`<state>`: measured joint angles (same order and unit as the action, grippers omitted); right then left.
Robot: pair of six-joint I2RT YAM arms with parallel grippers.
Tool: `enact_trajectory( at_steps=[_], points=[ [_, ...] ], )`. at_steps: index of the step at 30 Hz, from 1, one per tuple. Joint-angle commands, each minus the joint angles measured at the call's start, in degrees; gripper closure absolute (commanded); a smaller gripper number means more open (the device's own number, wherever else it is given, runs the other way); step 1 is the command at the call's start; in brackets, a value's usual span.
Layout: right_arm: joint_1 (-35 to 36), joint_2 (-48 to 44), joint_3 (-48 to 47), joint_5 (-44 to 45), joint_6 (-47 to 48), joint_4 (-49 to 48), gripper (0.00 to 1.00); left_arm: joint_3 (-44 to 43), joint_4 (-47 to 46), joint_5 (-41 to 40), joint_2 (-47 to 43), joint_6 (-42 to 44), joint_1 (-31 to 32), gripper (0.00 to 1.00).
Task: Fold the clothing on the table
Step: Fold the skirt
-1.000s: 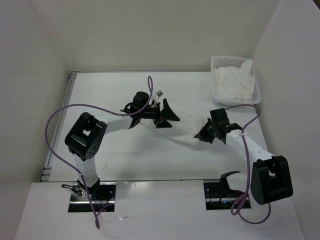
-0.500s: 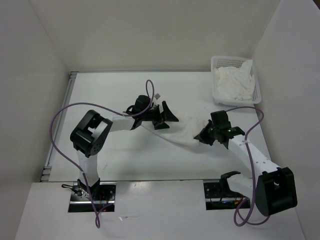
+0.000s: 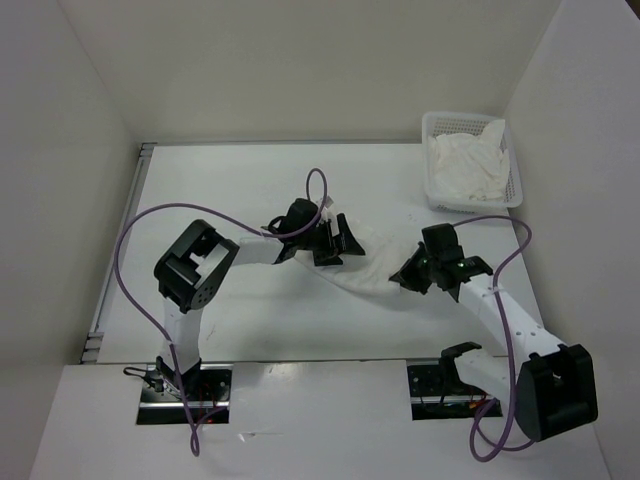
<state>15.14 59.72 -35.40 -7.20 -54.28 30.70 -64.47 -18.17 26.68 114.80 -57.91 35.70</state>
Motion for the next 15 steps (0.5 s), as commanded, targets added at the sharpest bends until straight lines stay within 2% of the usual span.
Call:
enact_trajectory(
  at_steps=[1,7,15],
  points=[
    [1.04,-1.63,-4.32,1.14,0.13,1.29,0.99,-0.57,4.46,-3.56,2.53,3.24,0.6,0.0],
    [2.44,6.62,-15.55,0.52,4.7,0.07,0.99,1.8,4.46,-3.56,2.53,3.24,1.12,0.0],
    [13.24,24.46,-33.13,1.4,7.69,-2.4,0.99,2.94,4.46,-3.56,0.78,3.24,1.12,0.0]
  ],
)
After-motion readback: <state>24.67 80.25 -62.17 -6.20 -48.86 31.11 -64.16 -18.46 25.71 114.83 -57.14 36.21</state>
